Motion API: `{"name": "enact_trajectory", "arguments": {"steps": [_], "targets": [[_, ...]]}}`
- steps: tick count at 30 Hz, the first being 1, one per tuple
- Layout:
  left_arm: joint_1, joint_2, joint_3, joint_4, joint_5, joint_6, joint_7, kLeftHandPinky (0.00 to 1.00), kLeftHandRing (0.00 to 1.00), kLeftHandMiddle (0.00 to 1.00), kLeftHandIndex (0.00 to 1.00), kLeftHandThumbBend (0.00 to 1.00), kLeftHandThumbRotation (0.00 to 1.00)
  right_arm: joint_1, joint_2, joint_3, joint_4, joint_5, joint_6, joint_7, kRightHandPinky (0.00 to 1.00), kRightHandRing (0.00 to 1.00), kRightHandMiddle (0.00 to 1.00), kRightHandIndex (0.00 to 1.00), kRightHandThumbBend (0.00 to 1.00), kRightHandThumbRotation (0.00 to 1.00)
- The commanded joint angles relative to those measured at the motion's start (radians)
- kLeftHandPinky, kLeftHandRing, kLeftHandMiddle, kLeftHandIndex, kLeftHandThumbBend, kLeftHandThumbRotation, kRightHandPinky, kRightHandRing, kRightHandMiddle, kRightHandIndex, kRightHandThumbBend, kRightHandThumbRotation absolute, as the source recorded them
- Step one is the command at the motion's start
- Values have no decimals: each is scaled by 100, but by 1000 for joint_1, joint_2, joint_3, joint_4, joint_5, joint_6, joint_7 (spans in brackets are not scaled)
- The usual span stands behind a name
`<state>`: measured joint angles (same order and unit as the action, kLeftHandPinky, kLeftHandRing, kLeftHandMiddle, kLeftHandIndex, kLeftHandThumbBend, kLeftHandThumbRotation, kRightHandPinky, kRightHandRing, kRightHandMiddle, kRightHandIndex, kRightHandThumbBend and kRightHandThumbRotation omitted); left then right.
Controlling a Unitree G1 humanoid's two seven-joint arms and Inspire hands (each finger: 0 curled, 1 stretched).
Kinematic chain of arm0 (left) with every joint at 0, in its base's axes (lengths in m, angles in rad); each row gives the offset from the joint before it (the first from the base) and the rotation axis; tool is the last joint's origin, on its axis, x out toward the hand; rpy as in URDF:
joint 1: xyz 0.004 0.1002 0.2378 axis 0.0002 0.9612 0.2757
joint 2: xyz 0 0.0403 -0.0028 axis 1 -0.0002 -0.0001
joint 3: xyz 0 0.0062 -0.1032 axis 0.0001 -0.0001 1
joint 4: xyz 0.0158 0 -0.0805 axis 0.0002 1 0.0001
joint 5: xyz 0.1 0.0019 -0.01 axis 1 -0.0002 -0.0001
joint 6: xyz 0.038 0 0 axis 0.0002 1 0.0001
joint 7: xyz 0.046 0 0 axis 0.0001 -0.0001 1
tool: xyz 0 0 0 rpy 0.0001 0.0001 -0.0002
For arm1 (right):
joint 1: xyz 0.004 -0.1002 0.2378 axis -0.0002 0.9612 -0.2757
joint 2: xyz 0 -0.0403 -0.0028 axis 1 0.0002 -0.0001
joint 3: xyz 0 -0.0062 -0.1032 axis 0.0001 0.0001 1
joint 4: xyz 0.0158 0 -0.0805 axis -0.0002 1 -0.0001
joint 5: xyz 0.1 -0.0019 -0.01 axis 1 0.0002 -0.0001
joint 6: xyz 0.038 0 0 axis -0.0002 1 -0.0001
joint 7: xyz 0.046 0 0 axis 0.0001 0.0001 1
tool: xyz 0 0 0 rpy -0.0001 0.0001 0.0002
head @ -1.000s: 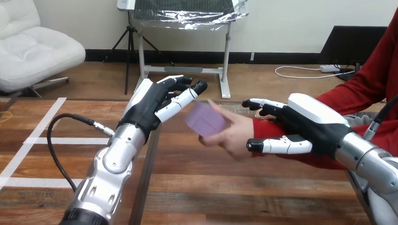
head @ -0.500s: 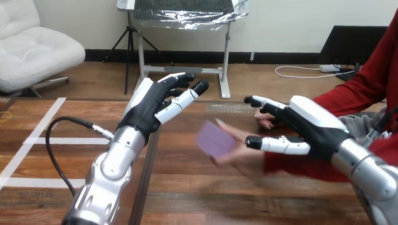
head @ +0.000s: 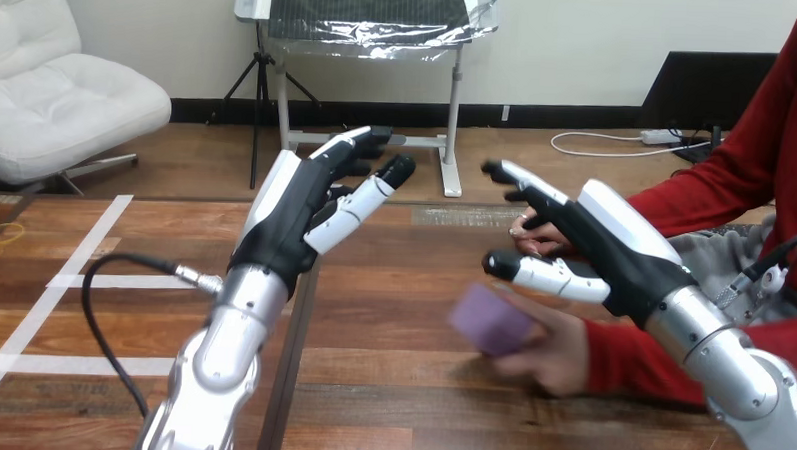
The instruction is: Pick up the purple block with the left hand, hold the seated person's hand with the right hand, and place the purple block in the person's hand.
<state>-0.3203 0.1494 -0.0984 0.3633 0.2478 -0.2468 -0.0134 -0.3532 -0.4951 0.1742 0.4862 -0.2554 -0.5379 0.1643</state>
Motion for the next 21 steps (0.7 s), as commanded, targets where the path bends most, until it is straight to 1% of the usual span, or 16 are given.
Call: {"name": "enact_trajectory", "arguments": {"steps": [1,5,6,8,9,11,12,14,16,20,21], "targets": [[27,4,12,-95,-4,-82,32,71,83,85,84,74,97,-10,35,-55,-70,68,-67,-18,83,94,97,97,100,100],[62,-2,13,-120,-15,-124,38,72,83,85,83,72,98,8,55,-65,-90,104,-95,-12,85,94,97,97,100,100],[75,-5,14,-126,-21,-147,41,73,83,85,83,72,98,18,65,-68,-100,119,-106,-12,85,94,97,96,100,100],[89,-7,14,-132,-27,-173,45,73,83,84,82,69,98,28,76,-71,-110,136,-117,-9,87,94,96,96,100,100],[102,-11,15,-136,-35,-199,48,74,83,84,82,69,98,37,86,-72,-116,148,-135,-11,87,94,96,96,100,100],[115,-15,17,-138,-43,-228,51,74,82,83,81,66,98,46,96,-74,-121,160,-155,-13,88,94,96,95,100,100],[129,-20,18,-142,-52,-251,53,74,82,83,81,65,98,58,108,-75,-131,168,-166,-19,88,94,96,95,100,100],[142,-25,19,-144,-62,-276,57,74,82,83,80,62,97,71,122,-77,-141,176,-176,-24,89,94,95,95,99,100],[167,-33,20,-155,-74,-301,63,73,81,82,79,60,97,98,146,-77,-171,196,-176,-29,90,94,95,95,100,100],[207,-45,22,-176,-99,-329,64,73,81,81,78,59,97,139,177,-72,-211,232,-182,-17,91,95,95,95,100,100],[227,-49,22,-190,-107,-334,65,73,81,81,78,60,97,155,186,-69,-222,242,-191,-15,91,95,95,95,100,100]]}}
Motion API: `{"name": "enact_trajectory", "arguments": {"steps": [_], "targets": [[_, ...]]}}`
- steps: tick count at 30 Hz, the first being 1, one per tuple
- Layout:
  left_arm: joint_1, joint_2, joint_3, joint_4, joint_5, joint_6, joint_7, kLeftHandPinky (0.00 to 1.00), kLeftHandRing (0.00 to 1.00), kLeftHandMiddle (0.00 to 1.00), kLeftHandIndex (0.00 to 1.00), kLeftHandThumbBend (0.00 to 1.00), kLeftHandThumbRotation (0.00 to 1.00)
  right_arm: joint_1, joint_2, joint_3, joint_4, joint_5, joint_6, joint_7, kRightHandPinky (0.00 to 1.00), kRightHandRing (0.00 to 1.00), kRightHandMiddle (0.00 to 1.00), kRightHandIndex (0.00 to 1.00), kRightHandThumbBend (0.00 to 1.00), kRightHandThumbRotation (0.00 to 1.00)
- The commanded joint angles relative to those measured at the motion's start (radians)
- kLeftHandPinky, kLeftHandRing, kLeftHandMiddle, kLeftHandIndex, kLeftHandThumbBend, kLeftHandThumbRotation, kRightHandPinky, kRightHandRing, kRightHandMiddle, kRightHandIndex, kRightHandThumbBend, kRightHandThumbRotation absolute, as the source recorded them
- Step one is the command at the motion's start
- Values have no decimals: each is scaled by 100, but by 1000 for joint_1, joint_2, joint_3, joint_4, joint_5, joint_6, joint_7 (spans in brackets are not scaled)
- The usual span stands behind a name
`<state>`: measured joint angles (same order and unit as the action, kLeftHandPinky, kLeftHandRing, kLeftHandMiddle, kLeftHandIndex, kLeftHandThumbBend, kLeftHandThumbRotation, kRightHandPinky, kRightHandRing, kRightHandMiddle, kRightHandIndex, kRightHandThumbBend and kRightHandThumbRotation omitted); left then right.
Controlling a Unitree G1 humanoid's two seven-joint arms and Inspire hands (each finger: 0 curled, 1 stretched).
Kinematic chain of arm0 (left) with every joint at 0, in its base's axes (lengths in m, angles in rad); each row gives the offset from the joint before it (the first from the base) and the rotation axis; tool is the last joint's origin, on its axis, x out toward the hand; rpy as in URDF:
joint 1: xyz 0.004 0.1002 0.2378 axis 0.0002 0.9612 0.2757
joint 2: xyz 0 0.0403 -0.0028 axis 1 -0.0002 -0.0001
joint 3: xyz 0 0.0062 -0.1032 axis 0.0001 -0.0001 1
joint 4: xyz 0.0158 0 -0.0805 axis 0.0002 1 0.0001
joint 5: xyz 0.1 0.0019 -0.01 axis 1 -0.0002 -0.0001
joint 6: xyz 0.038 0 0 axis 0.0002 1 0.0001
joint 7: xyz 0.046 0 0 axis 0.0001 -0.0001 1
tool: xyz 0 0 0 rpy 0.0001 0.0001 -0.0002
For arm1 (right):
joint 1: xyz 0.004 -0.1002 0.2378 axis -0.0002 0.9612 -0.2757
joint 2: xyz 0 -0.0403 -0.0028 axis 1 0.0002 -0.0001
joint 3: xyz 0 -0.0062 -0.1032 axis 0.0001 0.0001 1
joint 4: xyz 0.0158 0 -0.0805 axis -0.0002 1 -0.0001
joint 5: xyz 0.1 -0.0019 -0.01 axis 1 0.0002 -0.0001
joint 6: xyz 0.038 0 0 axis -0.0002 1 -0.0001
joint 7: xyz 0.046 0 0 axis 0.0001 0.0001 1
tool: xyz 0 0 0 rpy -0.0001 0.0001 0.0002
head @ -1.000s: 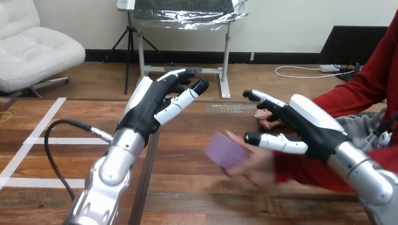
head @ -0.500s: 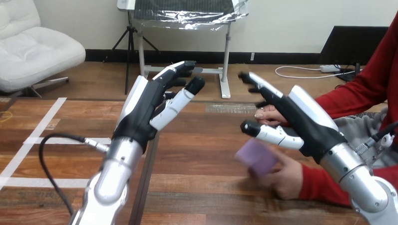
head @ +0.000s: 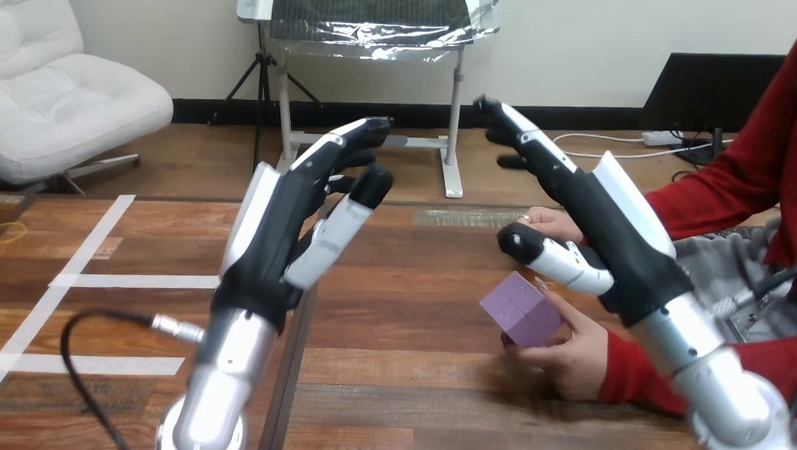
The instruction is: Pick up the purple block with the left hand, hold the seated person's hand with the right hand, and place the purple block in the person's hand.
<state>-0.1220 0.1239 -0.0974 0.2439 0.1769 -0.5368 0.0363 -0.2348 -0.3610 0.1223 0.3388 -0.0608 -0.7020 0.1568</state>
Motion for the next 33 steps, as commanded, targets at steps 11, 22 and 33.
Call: {"name": "enact_trajectory", "arguments": {"steps": [11,22,33], "targets": [[194,-67,13,-191,-125,-57,2,73,80,81,78,64,98,155,156,11,-129,149,-93,34,89,94,95,93,96,100],[321,-50,-3,-268,-167,-76,-63,78,83,83,80,57,96,256,226,48,-149,181,-133,73,88,94,96,94,91,100],[435,-66,-13,-310,-210,-142,-106,85,85,83,83,51,99,348,278,87,-148,246,-124,134,96,97,96,94,90,100]]}}
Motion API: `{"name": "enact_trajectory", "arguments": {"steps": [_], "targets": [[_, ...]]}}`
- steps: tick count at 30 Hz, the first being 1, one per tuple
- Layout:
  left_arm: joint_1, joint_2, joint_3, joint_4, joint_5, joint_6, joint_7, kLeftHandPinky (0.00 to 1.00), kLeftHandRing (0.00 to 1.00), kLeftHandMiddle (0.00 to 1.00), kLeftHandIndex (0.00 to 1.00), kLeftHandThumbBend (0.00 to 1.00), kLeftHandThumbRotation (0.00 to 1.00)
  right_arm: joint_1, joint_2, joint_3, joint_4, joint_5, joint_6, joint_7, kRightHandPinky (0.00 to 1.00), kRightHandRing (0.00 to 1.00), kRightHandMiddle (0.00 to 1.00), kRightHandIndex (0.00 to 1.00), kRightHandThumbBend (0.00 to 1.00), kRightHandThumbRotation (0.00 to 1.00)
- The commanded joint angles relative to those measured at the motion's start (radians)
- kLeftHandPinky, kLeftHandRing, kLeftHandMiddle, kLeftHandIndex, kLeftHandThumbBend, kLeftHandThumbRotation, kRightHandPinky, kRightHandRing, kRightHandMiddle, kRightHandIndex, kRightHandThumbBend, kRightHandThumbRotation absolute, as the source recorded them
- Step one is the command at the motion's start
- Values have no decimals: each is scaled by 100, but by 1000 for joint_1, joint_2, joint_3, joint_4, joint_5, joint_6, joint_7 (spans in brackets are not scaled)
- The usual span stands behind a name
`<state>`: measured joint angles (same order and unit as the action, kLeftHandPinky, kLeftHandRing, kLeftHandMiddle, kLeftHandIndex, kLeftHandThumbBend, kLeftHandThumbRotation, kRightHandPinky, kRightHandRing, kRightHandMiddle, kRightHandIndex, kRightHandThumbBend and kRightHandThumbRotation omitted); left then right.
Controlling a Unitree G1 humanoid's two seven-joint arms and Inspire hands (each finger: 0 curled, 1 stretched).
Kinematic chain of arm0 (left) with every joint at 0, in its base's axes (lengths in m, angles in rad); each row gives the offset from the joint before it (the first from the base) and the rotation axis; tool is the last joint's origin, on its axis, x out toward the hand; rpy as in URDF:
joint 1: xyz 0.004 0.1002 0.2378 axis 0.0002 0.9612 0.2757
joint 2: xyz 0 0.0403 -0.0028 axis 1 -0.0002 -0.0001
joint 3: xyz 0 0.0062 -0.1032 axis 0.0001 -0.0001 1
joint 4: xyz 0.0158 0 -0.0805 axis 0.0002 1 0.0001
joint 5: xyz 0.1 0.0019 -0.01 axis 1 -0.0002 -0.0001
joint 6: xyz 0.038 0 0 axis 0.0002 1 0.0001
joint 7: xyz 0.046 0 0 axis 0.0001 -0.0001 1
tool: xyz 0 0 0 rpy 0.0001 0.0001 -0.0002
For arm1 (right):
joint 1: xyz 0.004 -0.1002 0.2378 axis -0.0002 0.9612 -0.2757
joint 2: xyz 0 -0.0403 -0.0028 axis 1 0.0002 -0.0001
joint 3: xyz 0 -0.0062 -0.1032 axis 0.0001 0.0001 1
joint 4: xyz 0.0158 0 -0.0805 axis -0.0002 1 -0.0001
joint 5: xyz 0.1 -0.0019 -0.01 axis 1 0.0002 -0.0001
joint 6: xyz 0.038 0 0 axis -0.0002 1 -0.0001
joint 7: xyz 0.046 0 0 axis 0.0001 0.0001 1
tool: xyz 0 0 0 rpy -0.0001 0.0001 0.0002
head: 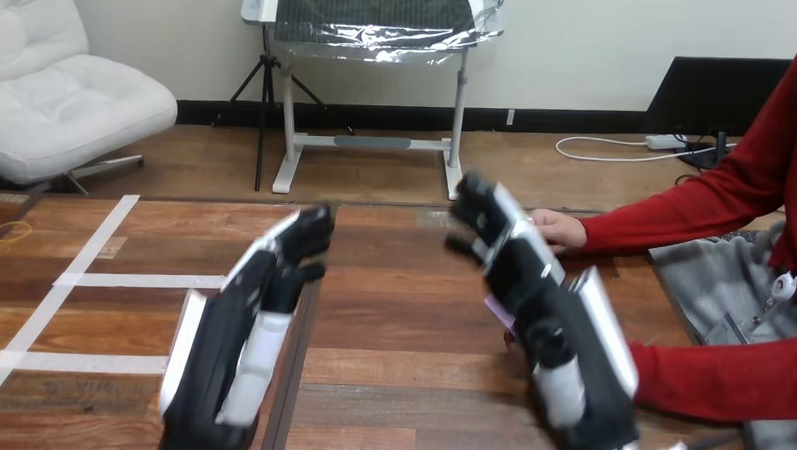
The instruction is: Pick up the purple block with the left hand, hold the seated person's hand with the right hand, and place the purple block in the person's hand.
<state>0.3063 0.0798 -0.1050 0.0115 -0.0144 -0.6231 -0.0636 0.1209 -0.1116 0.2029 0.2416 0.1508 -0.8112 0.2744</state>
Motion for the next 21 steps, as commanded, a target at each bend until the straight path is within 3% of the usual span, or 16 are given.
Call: {"name": "enact_trajectory", "arguments": {"steps": [1,8,21], "targets": [[12,-24,-6,-78,-19,-61,-6,86,85,83,83,51,99,-4,31,6,-49,38,-14,21,97,97,96,94,91,100],[41,-36,-18,-68,-31,-114,0,89,84,83,84,52,100,2,31,2,-41,65,4,67,100,98,96,94,94,100],[39,-27,-30,-67,-49,-123,0,92,86,85,86,50,100,-17,53,-24,-22,118,-17,114,98,96,95,93,91,100]]}}
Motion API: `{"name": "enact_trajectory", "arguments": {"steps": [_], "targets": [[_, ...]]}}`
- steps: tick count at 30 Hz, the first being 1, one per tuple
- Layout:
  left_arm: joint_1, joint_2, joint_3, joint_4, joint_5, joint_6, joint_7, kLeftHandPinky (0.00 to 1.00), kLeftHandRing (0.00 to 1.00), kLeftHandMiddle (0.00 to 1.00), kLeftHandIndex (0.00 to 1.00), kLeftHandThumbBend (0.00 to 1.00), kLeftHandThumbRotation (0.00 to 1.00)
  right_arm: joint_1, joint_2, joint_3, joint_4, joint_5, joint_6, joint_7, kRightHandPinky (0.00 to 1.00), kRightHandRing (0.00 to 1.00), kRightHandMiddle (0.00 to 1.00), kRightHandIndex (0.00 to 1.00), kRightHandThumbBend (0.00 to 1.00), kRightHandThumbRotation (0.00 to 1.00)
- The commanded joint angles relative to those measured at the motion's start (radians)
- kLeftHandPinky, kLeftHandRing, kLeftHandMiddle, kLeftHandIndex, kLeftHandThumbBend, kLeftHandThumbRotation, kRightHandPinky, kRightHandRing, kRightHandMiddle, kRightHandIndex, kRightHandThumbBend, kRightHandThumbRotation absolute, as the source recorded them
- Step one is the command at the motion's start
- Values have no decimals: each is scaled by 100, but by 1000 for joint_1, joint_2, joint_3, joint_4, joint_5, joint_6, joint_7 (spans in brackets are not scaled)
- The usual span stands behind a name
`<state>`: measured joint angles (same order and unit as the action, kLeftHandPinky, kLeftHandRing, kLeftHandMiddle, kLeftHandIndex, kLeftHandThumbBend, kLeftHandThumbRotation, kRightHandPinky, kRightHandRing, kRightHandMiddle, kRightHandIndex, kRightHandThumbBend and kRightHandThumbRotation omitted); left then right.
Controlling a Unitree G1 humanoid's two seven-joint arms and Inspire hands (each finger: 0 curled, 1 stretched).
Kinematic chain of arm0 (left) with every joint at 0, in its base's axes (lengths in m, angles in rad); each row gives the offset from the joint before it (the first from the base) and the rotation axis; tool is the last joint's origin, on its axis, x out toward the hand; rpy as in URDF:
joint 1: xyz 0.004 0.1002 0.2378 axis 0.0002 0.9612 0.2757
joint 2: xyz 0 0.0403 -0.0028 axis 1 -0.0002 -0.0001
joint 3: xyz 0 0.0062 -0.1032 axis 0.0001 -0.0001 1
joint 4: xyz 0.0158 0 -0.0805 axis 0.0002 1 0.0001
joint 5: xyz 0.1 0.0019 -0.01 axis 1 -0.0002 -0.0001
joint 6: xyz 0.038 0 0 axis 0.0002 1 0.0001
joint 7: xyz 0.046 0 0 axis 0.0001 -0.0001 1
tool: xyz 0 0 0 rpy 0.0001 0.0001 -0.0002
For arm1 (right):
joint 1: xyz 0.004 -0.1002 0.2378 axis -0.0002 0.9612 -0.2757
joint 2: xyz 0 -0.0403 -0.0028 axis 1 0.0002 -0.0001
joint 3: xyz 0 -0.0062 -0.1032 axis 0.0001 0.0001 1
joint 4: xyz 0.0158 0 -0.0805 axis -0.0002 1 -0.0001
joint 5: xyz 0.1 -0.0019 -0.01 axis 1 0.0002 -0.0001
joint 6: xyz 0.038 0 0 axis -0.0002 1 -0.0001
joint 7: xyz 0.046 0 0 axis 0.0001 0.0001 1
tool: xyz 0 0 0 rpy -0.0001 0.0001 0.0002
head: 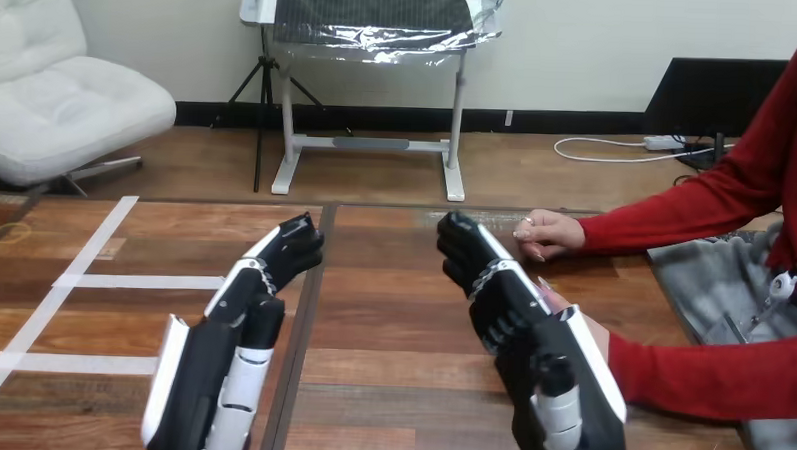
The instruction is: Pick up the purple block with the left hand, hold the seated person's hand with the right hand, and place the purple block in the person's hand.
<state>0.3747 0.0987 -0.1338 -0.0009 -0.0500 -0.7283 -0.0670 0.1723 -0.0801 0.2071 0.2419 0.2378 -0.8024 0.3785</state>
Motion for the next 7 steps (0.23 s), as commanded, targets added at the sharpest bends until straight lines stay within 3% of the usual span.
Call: {"name": "enact_trajectory", "arguments": {"steps": [1,7], "targets": [[-30,-45,-2,-55,-13,-18,5,92,86,85,87,50,100,-68,22,-29,-22,33,-27,13,97,96,95,93,91,100],[-43,-40,0,-54,-6,-16,8,92,86,85,87,50,100,-71,25,-42,-19,44,-34,30,96,95,95,93,88,100]]}}
